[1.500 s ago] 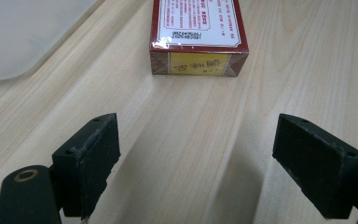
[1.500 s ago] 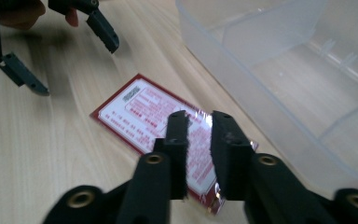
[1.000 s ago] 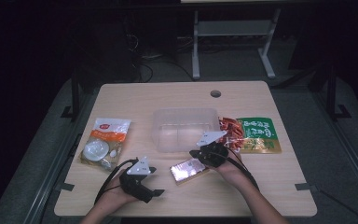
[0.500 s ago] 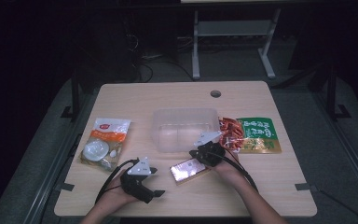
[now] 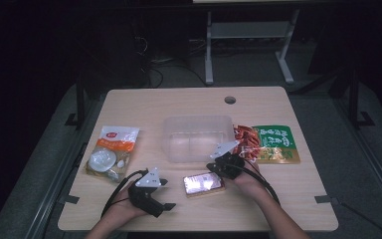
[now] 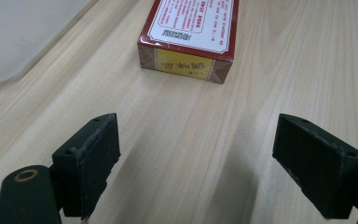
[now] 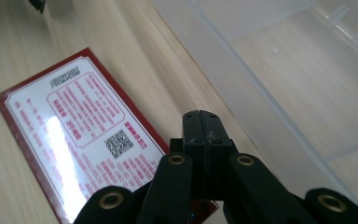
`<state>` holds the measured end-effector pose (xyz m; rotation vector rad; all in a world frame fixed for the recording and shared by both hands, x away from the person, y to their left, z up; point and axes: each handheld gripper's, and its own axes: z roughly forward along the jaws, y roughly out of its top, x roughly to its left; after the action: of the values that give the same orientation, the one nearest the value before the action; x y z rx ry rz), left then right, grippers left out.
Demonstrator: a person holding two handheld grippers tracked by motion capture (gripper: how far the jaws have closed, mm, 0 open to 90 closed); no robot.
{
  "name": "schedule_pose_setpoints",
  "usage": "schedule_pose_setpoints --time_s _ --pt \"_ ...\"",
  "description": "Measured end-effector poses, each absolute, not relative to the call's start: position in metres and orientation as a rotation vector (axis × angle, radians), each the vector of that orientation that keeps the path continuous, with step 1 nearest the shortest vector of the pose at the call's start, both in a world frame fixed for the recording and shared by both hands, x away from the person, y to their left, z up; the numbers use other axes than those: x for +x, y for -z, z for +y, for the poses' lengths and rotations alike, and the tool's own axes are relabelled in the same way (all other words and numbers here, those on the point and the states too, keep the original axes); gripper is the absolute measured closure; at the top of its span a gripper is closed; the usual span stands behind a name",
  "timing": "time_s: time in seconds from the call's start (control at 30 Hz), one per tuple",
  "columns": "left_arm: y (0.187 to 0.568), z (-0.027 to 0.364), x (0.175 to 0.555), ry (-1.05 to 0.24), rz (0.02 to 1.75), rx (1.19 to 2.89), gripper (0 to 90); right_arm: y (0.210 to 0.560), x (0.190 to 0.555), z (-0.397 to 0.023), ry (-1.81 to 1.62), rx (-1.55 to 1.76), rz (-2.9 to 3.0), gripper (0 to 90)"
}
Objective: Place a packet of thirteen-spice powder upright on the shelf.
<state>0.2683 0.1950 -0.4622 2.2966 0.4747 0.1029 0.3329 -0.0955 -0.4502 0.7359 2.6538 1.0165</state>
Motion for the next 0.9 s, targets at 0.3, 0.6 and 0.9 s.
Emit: schedule_pose_setpoints --time_s 0.3,0.6,0.9 --pt "0.461 0.194 0.267 -0.103 0.464 2.301 14.1 0.452 0.327 -0.112 -1.018 0.729 2.698 89.9" --pt "0.462 0.194 0.266 -0.094 0.465 2.297 14.1 0.452 0.317 -0.115 -1.009 0.671 2.772 89.9" --pt "0.462 0.193 0.267 -0.105 0.446 2.307 14.1 0.441 0.309 -0.121 -1.055 0.670 2.761 82.3"
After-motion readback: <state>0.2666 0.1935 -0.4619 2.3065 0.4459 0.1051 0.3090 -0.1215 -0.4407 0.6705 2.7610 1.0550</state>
